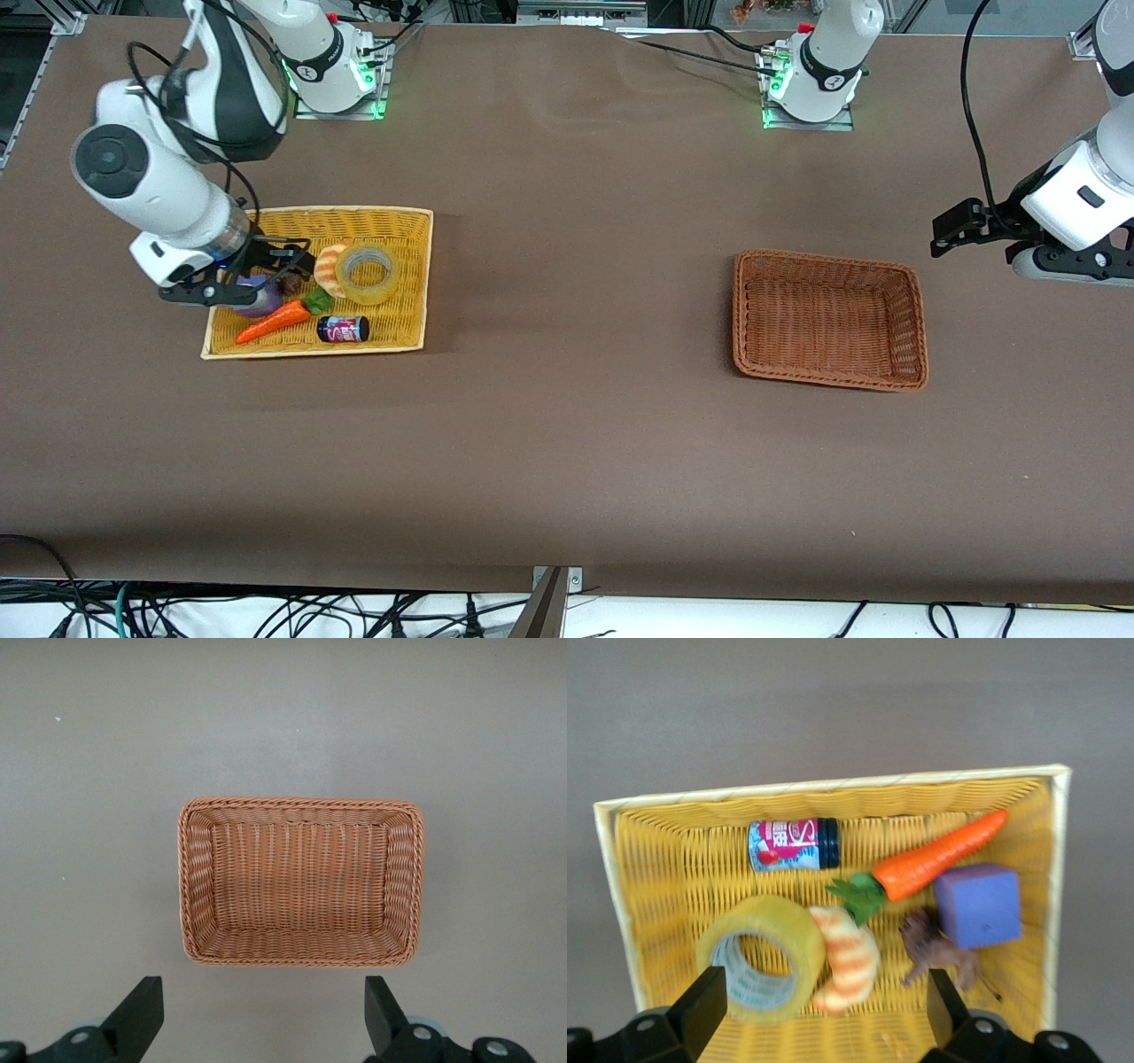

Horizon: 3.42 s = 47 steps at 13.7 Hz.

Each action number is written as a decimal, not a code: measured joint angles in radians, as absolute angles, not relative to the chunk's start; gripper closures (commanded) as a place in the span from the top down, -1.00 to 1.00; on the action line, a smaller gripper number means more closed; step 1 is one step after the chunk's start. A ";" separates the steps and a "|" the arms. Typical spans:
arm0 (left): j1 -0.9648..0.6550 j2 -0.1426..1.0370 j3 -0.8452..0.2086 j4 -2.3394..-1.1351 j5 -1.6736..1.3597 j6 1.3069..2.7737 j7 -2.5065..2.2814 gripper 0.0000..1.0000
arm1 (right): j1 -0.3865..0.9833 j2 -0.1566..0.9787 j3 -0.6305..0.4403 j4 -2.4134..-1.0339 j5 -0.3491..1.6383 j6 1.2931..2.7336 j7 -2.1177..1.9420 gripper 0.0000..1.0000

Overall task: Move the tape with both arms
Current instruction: 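Lower the right gripper over the tape roll in the yellow tray, then close the right gripper on the tape roll's rim, then carry the tape toward the basket with the right gripper while the left gripper approaches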

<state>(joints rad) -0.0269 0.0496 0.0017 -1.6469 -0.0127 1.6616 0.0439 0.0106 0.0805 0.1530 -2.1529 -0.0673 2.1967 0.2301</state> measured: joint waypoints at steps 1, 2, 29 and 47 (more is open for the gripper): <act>-0.027 0.050 0.002 -1.647 -0.013 1.662 0.044 1.00 | 0.010 0.082 0.152 -2.218 -0.067 2.282 0.230 1.00; -0.027 0.050 0.002 -1.647 -0.013 1.662 0.044 1.00 | 0.009 0.085 0.151 -2.280 -0.068 2.357 0.230 1.00; -0.027 0.050 0.002 -1.647 -0.013 1.661 0.044 1.00 | 0.083 0.187 0.153 -2.476 -0.068 2.651 0.300 0.66; -0.027 0.050 0.002 -1.647 -0.013 1.661 0.044 1.00 | 0.095 0.117 0.270 -2.120 -0.077 2.222 0.455 -1.00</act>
<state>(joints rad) -0.0267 0.0498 0.0020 -1.6466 -0.0127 1.6611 0.0440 0.0948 0.1174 0.2704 -2.1200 -0.0765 2.2216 0.4549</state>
